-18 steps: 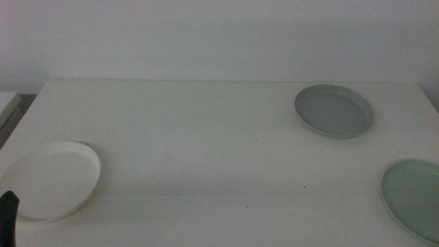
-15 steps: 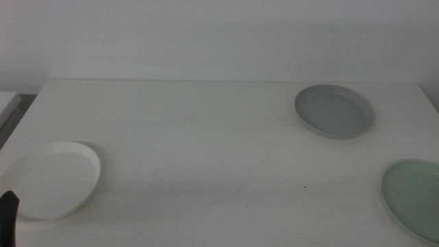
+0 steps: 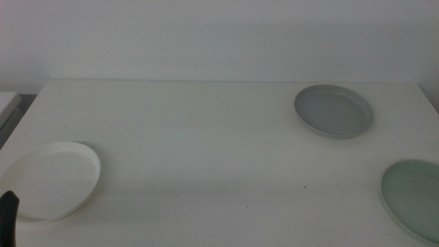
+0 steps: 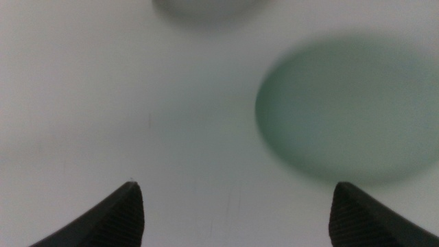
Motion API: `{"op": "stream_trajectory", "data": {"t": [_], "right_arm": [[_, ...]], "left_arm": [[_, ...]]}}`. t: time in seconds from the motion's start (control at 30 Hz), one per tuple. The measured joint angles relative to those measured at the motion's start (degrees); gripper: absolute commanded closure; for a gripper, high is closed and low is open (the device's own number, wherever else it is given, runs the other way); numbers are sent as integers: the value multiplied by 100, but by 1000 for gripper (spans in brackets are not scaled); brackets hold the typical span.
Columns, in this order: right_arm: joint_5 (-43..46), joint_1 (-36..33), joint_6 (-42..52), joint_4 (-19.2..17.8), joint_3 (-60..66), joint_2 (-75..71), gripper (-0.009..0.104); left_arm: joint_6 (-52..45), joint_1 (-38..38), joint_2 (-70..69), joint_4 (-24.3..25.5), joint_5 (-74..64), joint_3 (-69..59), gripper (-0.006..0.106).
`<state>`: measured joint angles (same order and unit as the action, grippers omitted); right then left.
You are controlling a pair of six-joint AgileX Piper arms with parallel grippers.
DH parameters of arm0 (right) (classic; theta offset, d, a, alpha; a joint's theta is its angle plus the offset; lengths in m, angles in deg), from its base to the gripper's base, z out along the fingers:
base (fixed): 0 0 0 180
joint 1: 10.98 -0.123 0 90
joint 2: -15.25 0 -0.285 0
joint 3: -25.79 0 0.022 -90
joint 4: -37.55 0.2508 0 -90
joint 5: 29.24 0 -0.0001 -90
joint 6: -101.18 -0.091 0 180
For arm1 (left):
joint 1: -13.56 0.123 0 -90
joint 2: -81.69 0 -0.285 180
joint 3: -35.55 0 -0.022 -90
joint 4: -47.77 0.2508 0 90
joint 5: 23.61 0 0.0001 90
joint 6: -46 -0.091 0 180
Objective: Stack the three bowls on top of each other.
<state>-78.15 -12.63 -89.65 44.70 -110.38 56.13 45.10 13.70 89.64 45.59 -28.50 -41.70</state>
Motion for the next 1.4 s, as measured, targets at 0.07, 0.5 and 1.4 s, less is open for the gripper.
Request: {"op": "stream_trajectory", "data": {"t": [0.07,0.5,1.4], "right_arm": [[-610,0,0,92,-335,355,2],[-886,0,-21,307,-574,997,2],[-787,3271,738,359,-2657,5412,16]], "left_arm": [[0,0,0,0,0,0,7],[0,0,0,0,0,0,7],[0,0,0,0,0,0,7]]}}
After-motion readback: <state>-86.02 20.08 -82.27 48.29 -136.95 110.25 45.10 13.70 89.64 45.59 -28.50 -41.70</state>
